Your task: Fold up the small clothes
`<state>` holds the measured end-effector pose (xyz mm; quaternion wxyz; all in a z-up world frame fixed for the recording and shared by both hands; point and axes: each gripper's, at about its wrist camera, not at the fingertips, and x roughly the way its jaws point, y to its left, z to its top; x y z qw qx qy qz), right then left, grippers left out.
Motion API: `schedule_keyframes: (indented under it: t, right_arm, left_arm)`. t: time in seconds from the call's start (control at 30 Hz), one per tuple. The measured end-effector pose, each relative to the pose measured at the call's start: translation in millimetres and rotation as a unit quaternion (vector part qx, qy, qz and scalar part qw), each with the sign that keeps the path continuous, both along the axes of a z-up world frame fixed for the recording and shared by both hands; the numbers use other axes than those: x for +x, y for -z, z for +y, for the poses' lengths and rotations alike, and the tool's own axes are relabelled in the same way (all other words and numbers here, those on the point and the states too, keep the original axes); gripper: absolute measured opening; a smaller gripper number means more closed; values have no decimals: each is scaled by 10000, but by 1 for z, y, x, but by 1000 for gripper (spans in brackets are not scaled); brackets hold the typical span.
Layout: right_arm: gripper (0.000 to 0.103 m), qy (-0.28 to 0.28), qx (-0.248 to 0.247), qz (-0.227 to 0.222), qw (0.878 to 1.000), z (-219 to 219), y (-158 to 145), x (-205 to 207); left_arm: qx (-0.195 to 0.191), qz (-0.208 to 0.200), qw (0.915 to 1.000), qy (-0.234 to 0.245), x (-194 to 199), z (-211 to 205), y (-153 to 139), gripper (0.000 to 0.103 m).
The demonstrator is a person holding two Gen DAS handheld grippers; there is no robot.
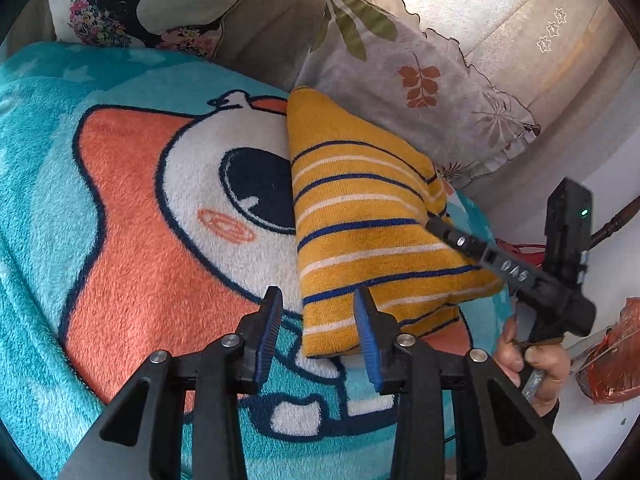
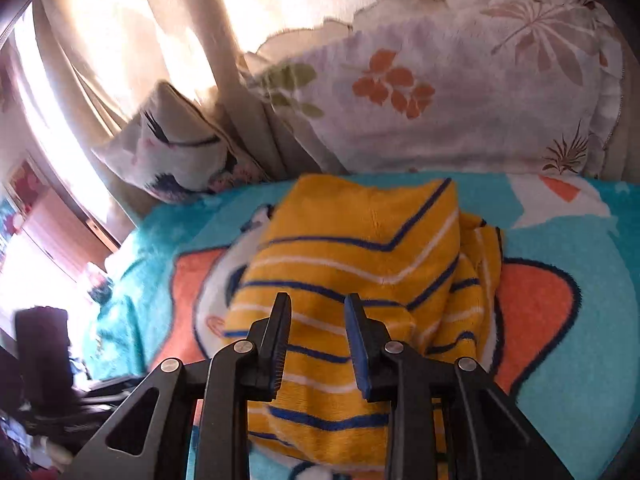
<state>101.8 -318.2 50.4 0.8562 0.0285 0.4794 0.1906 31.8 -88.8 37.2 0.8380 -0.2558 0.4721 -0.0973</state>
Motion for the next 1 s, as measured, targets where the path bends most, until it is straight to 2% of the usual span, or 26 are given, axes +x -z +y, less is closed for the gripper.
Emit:
schedule_keyframes:
  t: [0.07,0.1,0.17,0.27,0.4,0.57,0.63,0.7,0.8,0.9,0.97,1.0]
  right_arm:
    - [21,60,-256,216,9994,-14,22,-4]
    - [14,67,-191,349,9992,-24,30,-8]
    - [11,89,45,506,9987,-38,39,-18]
    - [11,173,215,548,9981,-51,45,-29]
    - [11,320,549,522,9966,-59,49,-32]
    - [15,499,796,478,9944,-76,33,-41]
    - [33,639,935,248,9933,-88,15,-47]
    - [66,865,1002,-126,9911,-101,-3,-47]
    - [87,1161,1107,-373,9863,-113,-11,-26]
    - [87,1186,1101,19,9868,-113,8,14]
    - [87,1137,960,199,9887,-107,23,34]
    - [87,1078,748,293,9909,-100,31,44]
  left_arm:
    - [87,-51,9999,1,4,0,-1,39]
    - [124,-72,9999,-3,7,0,-1,40]
    - [142,-78,9999,18,11,-1,1,40]
    - [78,-26,9999,97,15,-4,7,41]
    - [234,30,9997,115,9,-6,12,42]
    - [303,84,9995,-64,6,13,14,48]
    - [293,103,9995,-96,11,19,15,55]
    - [237,95,9997,16,24,19,18,62]
    - [183,205,9990,342,56,9,30,63]
    - [-126,466,9967,645,90,-1,51,64]
    - [-282,387,9960,757,103,-8,54,75]
    - [-268,357,9958,793,107,-12,53,76]
